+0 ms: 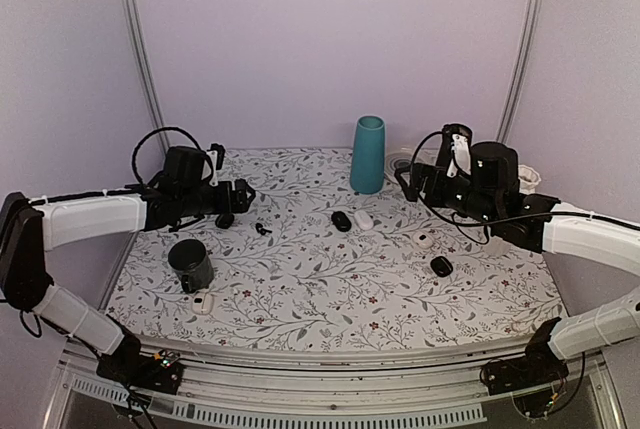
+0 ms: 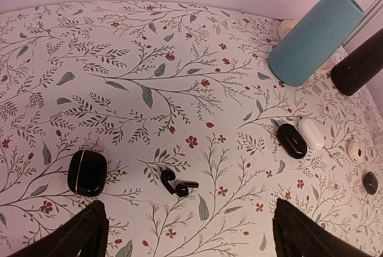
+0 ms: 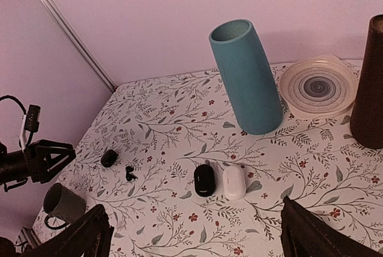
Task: Insert the wireless bluetooth earbuds into the charging case
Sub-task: Pick up the charging case from the center of the board.
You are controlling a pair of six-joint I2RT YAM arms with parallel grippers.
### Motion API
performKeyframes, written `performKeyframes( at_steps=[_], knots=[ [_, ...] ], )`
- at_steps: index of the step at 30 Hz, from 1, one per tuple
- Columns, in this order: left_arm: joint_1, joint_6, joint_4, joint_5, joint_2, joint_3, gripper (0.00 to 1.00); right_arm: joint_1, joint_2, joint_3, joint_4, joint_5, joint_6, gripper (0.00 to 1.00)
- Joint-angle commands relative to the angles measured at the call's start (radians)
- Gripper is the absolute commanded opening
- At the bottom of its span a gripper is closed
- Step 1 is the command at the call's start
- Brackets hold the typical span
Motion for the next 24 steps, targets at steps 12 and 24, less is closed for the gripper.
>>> performKeyframes(
  at_steps=[12,24],
  knots=[
    [0.081,0.002,-0.074,-0.010,0.132,0.056,0.96,0.000,0.041,0.046,-0.015,-0.057,-0.009,0.99],
    [0.162,0.057,-0.182,-0.047,0.295,0.176,0.96,0.000,0.020,0.030,-0.002,-0.091,-0.015,0.99]
  ],
)
